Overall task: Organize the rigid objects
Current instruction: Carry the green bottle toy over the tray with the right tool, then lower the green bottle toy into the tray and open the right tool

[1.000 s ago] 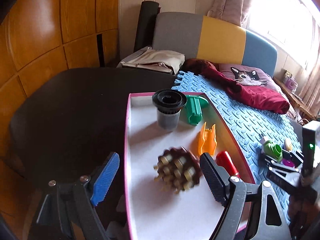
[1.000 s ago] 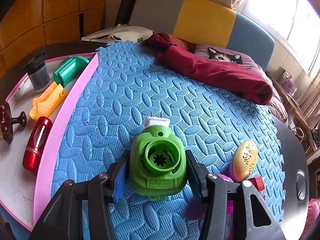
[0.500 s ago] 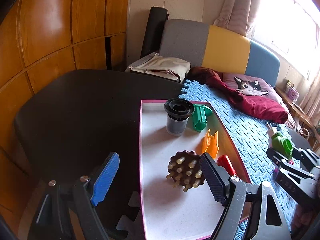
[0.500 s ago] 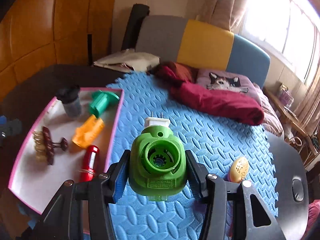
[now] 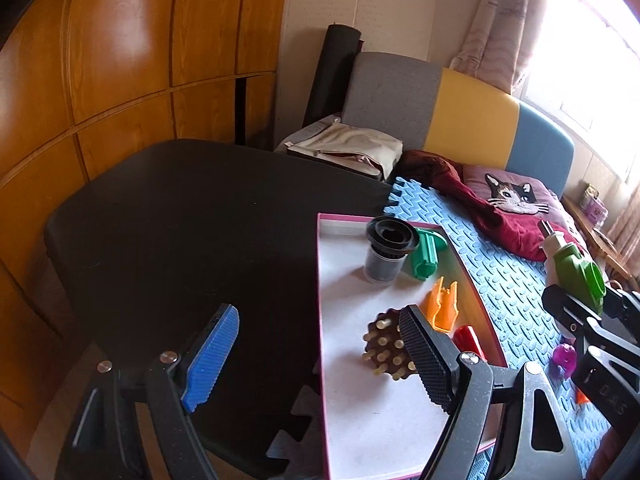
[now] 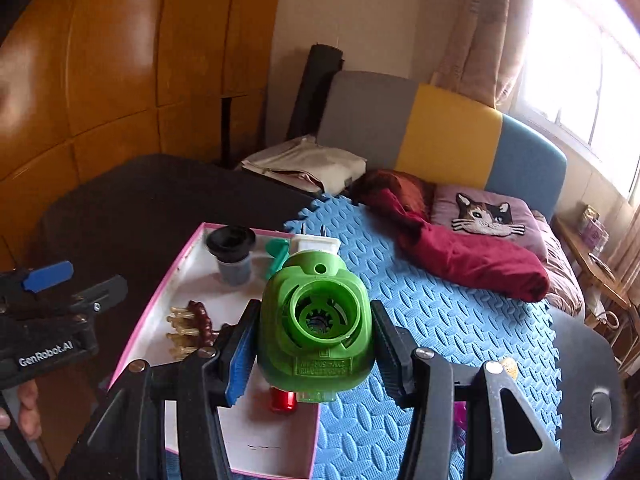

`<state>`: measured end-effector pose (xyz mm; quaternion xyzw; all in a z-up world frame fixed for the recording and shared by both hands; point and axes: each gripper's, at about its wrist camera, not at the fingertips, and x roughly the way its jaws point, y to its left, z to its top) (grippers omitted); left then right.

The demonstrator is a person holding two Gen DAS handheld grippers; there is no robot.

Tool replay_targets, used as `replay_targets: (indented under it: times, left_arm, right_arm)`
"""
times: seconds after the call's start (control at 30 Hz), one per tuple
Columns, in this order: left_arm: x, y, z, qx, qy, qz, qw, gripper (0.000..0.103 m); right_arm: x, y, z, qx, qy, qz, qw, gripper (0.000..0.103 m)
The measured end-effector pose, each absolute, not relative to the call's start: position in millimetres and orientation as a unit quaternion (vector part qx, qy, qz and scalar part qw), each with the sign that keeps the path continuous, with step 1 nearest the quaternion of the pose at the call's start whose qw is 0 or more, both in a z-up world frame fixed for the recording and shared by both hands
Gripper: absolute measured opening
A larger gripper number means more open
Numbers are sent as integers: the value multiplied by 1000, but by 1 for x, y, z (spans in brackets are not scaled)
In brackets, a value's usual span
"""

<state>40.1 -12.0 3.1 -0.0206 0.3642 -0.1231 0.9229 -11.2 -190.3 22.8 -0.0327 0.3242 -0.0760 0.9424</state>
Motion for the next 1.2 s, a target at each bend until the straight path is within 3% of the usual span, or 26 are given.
replay_targets:
  times: [0.63,1.0,1.2]
  left_arm:
    - [45,5,-3,-37,371,-109,921,83]
    - [48,14,-11,-29,377,-92,921,83]
    - [43,10,-11,-10,371,-94,924,83]
  right_arm:
    - [-3,-169,24,-38,332,-56,941,53]
    - [27,-169,-53,-28,449,-38,892,53]
    - [54,-156,-79,-57,458,-45,886,53]
